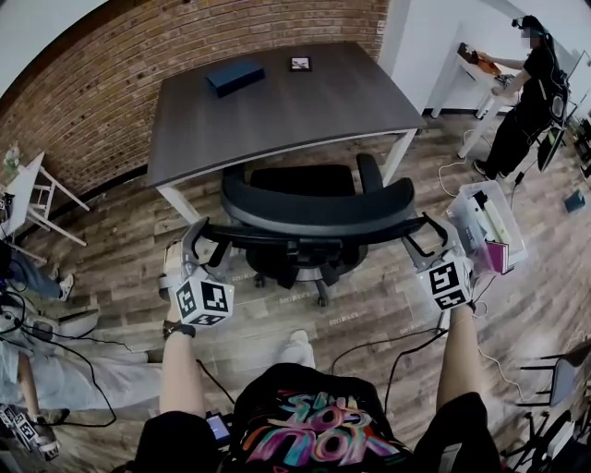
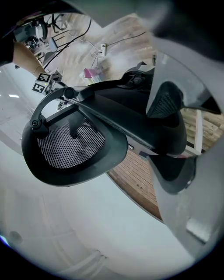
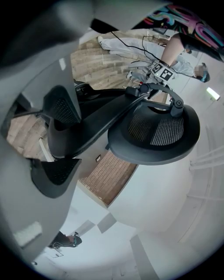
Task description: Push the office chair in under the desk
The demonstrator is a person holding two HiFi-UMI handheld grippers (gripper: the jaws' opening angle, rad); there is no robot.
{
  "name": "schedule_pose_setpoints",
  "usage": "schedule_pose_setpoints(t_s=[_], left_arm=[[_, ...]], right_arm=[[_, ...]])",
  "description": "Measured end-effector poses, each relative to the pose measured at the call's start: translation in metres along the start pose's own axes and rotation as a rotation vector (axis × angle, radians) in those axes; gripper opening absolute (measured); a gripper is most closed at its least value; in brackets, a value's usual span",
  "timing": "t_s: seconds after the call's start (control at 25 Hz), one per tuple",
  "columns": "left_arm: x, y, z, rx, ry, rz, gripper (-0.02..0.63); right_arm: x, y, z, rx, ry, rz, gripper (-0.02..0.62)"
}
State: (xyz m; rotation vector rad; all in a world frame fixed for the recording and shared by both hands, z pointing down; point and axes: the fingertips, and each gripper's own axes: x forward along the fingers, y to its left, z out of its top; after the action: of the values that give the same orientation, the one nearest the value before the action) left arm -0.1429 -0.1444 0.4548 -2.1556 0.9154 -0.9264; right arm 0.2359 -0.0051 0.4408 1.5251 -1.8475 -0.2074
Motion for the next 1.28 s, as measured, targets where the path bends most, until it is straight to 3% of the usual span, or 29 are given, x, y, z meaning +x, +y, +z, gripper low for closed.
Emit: schedule_pose_setpoints(t_s=[0.76,1.28], left_arm=[[0.068,0.042,-0.001,-0.018,-0.025,0.043,0.261],[0.119,0.066,-0.003,-0.046,0.08,0.108,0.261]], right_arm=[[0.087,-0.048,0.014,-0.021,0.06,0.044,0.252],[0.172,-0.096,0.028,-0.074,-0.039,0.11,0.252]])
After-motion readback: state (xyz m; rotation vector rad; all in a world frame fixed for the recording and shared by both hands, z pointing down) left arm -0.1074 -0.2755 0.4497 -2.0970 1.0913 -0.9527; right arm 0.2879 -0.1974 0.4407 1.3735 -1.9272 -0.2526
